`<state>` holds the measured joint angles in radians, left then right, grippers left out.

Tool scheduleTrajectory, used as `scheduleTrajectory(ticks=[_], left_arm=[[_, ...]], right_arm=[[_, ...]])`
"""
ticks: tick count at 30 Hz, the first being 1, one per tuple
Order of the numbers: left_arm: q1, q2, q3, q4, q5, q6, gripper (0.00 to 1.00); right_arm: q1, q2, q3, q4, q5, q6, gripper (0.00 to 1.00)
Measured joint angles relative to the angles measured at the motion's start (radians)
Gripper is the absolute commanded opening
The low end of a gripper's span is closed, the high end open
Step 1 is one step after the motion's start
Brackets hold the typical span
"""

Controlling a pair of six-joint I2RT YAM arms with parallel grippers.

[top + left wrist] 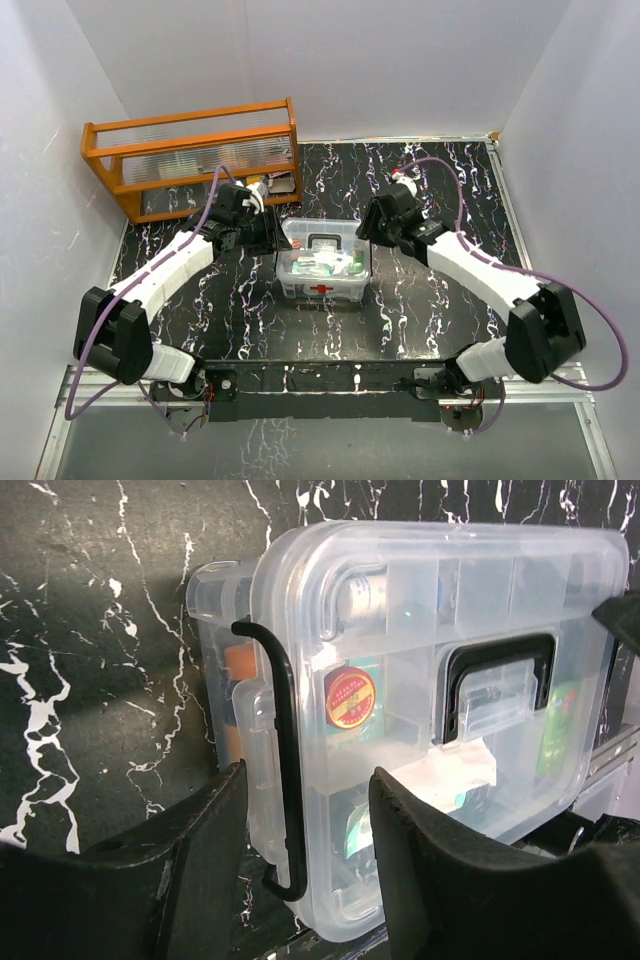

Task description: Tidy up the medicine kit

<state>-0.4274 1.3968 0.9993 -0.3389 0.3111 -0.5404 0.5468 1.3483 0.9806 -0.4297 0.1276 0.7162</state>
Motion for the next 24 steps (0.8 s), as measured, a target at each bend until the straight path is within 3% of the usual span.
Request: scheduleTrajectory(ticks=[2,7,9,10,16,24], left_arm=[[0.000,-0.010,-0.003,-0.006,-0.018,-0.008,0.49],[-0.003,-0.019,-0.002,-0.013,-0.076,-0.002,0.69],[-0.009,-0.019,0.003,-0.013,-0.107,0.013,0.93],[-0.011,-0.023,0.004,-0.015,-0.124,0.027,0.98],[-0.014,-0.080,0.055,-0.085,-0.233,0.113,0.99],[-0.014,-0.297,0.098,-0.127,-0.368,0.193,0.99]], right_arm=[[-0.008,0.052,0.043,0.019,-0.005,-0.038,0.33],[-0.019,0.126,0.104,0.056,-0.018,-0.088,0.38],[-0.020,0.127,0.110,0.050,-0.022,-0.096,0.40],[-0.020,0.126,0.116,0.039,-0.023,-0.103,0.44],[-0.039,0.063,0.143,-0.086,-0.008,-0.155,0.70],[-0.053,-0.235,0.144,-0.225,0.115,-0.270,0.98]])
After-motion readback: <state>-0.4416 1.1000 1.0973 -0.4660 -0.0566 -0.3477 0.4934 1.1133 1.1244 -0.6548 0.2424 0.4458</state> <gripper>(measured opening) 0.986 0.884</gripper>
